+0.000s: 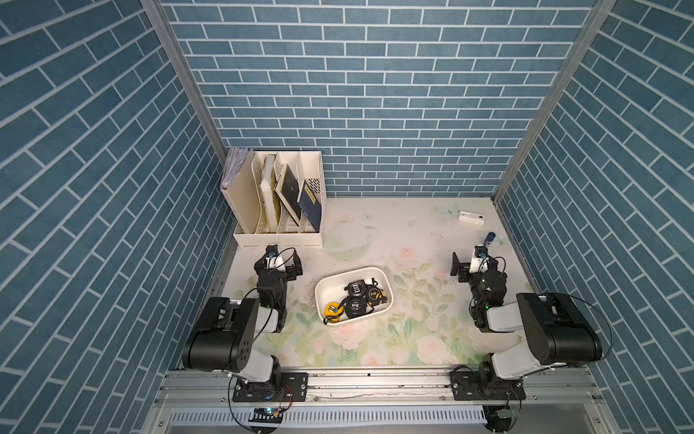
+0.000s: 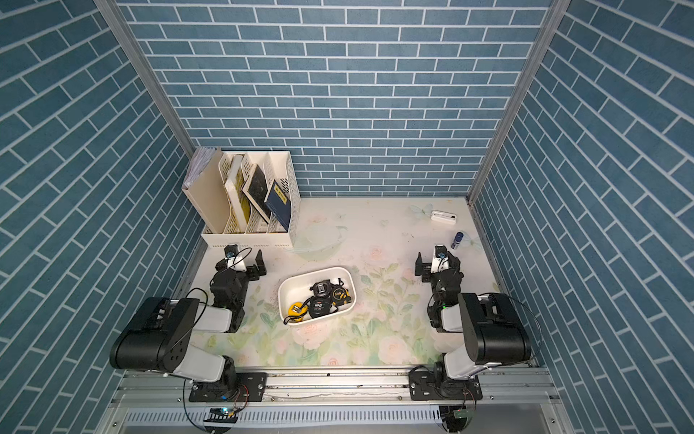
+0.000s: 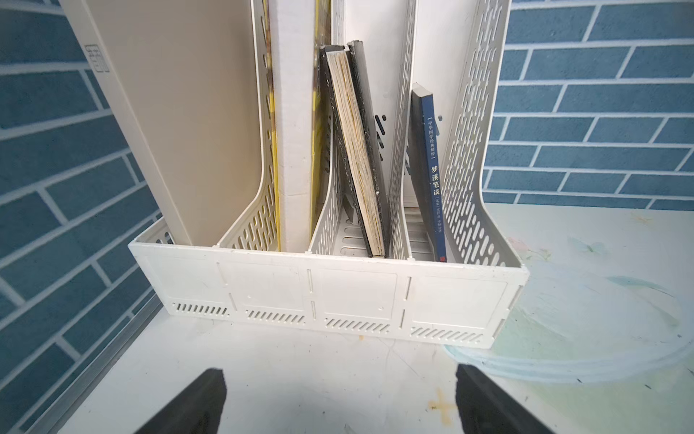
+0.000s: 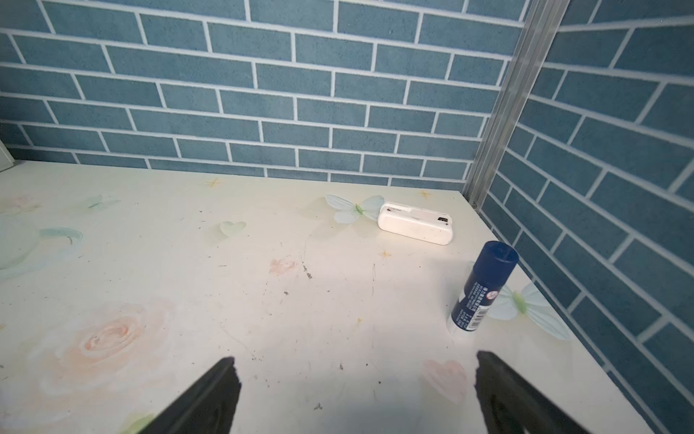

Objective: Take the tape measure out of the storage box
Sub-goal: Pick up the tape measure from the storage box.

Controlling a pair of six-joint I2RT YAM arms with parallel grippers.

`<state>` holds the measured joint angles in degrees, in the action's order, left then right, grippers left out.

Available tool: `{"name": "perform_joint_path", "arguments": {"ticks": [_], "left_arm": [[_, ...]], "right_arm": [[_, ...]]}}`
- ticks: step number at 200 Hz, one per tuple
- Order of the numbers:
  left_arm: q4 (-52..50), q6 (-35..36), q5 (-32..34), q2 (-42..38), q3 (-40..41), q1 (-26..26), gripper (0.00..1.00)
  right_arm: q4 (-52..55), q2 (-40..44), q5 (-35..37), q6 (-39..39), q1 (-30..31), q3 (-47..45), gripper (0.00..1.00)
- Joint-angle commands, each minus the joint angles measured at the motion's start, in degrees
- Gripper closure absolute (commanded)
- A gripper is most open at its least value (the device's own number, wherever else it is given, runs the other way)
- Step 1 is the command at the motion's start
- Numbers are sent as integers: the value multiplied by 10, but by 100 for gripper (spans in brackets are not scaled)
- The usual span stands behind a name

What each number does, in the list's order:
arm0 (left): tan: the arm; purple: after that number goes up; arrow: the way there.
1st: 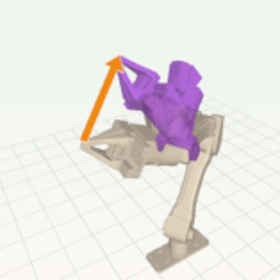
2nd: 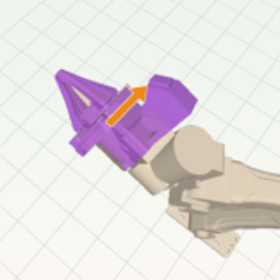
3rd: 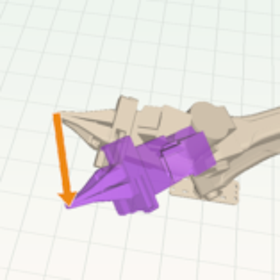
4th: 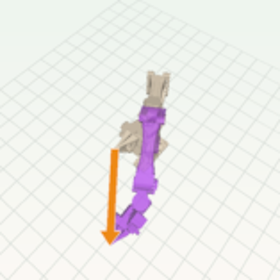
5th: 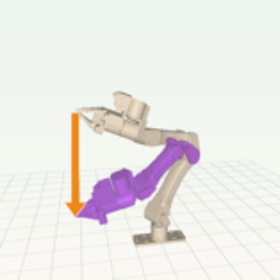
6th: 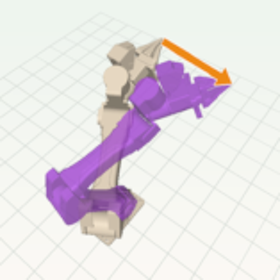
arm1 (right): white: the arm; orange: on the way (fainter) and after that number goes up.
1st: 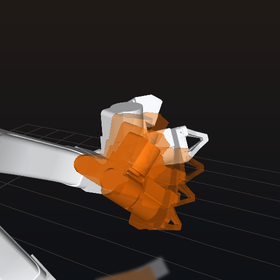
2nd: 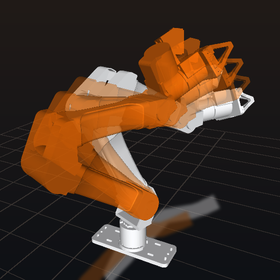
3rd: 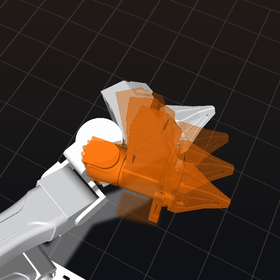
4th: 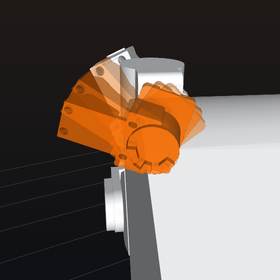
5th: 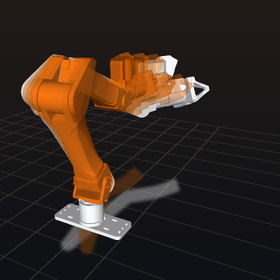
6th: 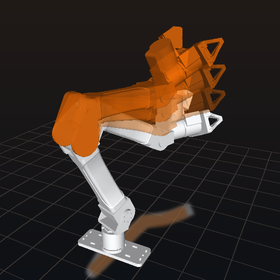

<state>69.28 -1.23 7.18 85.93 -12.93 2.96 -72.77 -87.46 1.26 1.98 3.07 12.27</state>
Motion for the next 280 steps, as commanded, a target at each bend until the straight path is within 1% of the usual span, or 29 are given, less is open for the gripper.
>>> {"name": "perform_joint_path", "arguments": {"ticks": [1,194,203,210,221,229,241,257,271,280], "left_arm": [[4,5,-5,0,-5,-4,0],[4,4,-8,0,-5,-5,0],[-28,5,-10,-7,-19,-5,0],[-52,7,-14,-13,-32,-5,0],[-157,6,-17,-17,-90,-5,4],[-246,6,-21,-8,-141,-5,9],[-327,-2,-26,9,-201,-3,16],[-372,-19,-5,8,-230,1,17],[-383,-49,2,-24,-228,1,16],[-406,-70,8,-51,-232,6,15]], "right_arm": [[0,-2,6,6,-2,6,0],[0,-2,5,5,-2,5,0],[-2,-1,6,6,-2,4,0],[7,2,19,2,-1,7,0],[31,15,35,-8,-1,15,0],[34,18,41,-9,-2,16,0],[35,19,48,-11,-1,17,0],[45,31,58,-14,-1,16,0],[69,55,65,-13,1,18,0],[103,77,73,-14,3,26,0]]}}
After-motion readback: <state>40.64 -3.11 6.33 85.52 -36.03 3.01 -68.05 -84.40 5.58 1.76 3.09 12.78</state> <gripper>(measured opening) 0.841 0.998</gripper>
